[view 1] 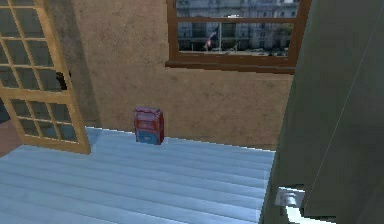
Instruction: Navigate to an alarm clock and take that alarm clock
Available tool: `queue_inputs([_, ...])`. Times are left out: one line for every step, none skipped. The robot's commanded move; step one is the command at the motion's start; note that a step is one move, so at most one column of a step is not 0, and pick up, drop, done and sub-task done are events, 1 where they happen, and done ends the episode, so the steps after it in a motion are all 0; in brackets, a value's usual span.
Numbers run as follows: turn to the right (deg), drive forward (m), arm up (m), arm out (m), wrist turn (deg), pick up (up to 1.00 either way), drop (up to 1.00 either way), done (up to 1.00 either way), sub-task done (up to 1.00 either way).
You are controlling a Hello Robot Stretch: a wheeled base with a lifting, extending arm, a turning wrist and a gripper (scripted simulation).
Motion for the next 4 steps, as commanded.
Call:
queue_inputs([0.0,0.0,0.0,0.0,45.0,0.0,0.0,0.0,0.0])
queue_inputs([0.0,0.0,0.0,0.0,45.0,0.0,0.0,0.0,0.0])
queue_inputs([0.0,0.0,0.0,0.0,21.0,0.0,0.0,0.0,0.0])
queue_inputs([0.0,0.0,-0.28,0.0,0.0,0.0,0.0,0.0,0.0])
